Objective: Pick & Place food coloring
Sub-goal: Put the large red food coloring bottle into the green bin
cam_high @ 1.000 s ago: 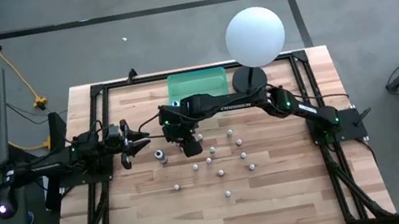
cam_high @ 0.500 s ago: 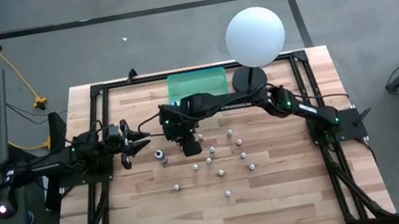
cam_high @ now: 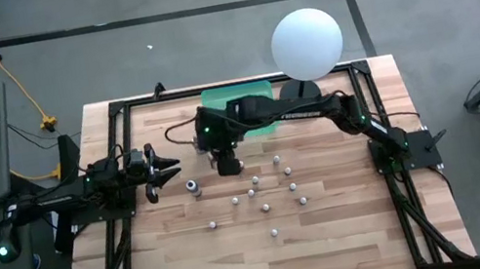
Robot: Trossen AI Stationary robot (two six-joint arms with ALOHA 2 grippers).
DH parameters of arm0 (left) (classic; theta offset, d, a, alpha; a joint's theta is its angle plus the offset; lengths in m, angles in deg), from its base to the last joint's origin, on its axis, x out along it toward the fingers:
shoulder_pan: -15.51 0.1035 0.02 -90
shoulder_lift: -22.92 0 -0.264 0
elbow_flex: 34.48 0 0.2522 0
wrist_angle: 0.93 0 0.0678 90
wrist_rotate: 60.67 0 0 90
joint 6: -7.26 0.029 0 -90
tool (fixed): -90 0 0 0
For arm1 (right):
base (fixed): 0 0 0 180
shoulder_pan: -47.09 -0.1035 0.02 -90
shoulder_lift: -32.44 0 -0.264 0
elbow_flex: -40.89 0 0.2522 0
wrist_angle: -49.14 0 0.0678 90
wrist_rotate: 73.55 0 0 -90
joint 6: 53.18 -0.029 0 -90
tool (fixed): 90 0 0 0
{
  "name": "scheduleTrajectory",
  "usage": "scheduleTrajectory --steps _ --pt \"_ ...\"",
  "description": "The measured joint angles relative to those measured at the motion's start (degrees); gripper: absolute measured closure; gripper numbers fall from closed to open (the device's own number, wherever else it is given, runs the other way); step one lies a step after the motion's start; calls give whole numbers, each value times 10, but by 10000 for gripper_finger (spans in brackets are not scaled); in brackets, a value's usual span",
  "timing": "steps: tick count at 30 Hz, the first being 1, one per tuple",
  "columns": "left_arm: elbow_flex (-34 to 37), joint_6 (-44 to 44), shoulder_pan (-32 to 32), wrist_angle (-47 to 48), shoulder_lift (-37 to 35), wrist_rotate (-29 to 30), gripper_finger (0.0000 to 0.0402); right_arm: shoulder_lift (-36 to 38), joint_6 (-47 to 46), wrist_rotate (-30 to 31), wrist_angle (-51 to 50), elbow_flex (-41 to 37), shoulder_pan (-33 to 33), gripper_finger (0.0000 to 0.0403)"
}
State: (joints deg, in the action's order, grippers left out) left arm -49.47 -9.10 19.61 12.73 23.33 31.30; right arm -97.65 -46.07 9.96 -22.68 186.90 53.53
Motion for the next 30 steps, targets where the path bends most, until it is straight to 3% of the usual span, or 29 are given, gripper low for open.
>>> scheduleTrajectory --steps 9,22,30 --pt "0 0 0 0 0 0 273 52 -35 53 11 0 26 289" --pt "0 0 0 0 0 0 273 55 -58 110 65 0 95 289" --pt "0 0 0 0 0 0 273 47 -64 111 86 0 141 289"
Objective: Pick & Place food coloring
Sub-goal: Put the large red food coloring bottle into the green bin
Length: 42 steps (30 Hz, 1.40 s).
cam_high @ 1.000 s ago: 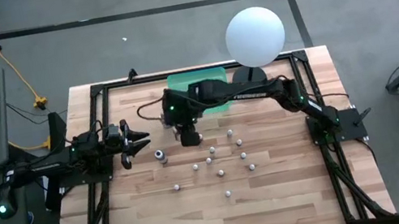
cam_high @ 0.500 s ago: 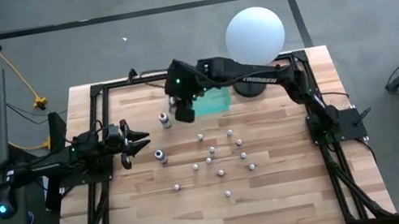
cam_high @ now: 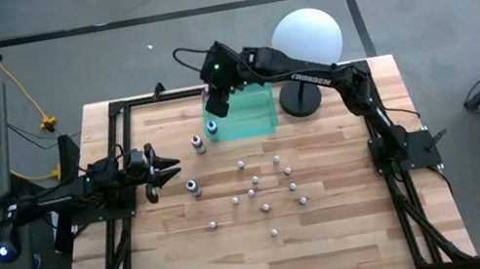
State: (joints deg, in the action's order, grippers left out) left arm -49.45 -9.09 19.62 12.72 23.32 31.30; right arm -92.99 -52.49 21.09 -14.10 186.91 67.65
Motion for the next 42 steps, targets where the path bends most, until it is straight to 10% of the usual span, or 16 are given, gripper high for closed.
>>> scheduleTrajectory --steps 42 --pt "0 0 0 0 0 -1 273 -115 -173 -27 11 0 14 288"
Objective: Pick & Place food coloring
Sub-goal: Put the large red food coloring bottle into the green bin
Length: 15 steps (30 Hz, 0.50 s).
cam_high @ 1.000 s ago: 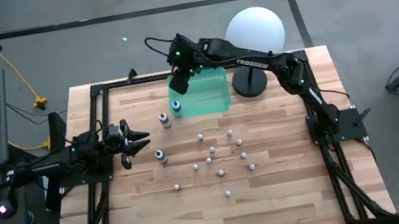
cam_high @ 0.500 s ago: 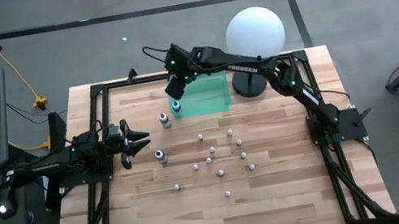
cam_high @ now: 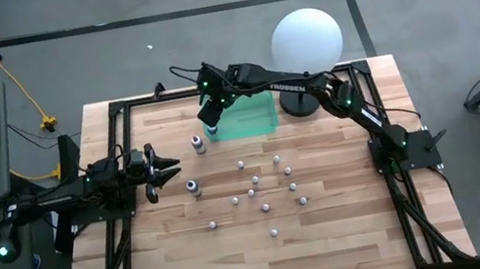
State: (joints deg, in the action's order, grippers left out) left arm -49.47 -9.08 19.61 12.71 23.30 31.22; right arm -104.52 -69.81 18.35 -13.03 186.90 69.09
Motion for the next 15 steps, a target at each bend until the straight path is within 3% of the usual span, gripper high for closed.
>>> scheduleTrajectory --steps 15 --pt "0 0 0 0 0 0 273 -25 -3 -9 -20 0 -12 288"
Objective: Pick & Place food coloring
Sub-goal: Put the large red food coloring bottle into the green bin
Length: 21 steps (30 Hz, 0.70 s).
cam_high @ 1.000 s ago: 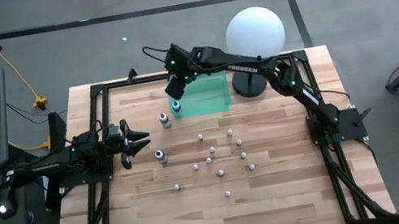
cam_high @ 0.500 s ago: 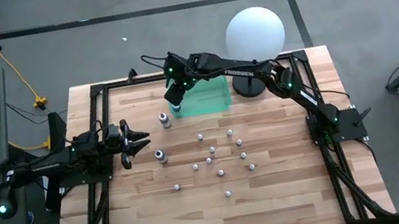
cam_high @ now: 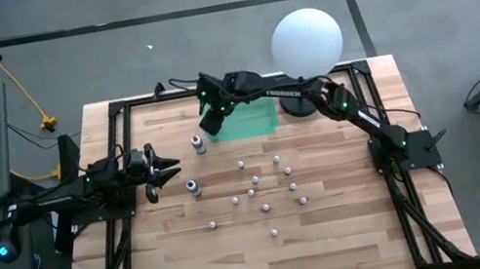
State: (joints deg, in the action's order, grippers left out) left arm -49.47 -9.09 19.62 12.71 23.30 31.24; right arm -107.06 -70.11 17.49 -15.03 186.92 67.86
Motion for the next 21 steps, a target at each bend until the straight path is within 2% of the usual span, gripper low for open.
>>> scheduleTrajectory --steps 12,21 --pt "0 0 0 0 0 0 273 -2 11 -19 11 0 2 286" --pt "0 0 0 0 0 0 273 -1 19 -23 23 0 2 241"
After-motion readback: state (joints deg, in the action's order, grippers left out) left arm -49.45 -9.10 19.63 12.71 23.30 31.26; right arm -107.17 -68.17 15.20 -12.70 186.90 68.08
